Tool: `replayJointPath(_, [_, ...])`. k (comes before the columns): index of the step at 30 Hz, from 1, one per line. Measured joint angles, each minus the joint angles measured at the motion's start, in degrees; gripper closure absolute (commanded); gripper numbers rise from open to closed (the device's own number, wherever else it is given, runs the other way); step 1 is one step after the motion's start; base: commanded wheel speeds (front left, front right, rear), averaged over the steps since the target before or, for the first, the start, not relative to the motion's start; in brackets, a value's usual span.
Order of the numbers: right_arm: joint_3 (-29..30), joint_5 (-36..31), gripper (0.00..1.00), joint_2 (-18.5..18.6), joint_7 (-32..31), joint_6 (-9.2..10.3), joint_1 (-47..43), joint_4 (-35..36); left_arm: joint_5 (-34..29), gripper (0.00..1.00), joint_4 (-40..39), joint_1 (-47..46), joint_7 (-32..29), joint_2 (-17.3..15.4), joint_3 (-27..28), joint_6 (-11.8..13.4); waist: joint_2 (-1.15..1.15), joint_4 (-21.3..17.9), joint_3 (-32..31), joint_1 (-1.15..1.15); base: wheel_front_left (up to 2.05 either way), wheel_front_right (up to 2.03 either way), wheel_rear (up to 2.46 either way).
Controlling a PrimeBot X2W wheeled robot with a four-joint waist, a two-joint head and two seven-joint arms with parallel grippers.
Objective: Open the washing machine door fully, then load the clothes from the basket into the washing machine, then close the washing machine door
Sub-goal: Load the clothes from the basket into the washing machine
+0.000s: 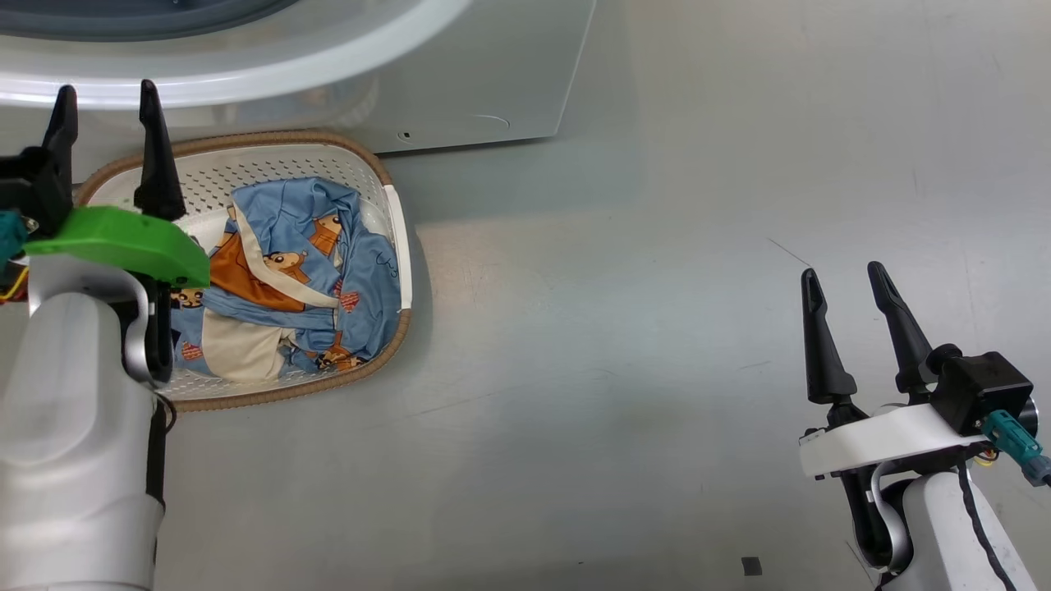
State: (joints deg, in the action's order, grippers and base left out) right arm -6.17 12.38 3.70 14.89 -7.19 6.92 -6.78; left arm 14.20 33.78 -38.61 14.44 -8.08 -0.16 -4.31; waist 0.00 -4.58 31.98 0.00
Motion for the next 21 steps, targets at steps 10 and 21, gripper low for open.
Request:
replayJointPath(10, [0.7,-0.2,0.0,0.2,0.0,0.0,0.0,0.2,2.4,0.0,-4.5,11.1,0.0,2.3,1.2,0.4,0.0,0.6,-0.6,0.0,0.0,0.0,0.0])
replayJointPath(21, [0.7,-0.5,0.0,0.8,0.0,0.0,-0.2,0.2,2.8,0.0,-11.5,19.4,0.0,3.1,1.9,1.4,0.0,1.7,-2.3,0.0,0.0,0.0,0.0])
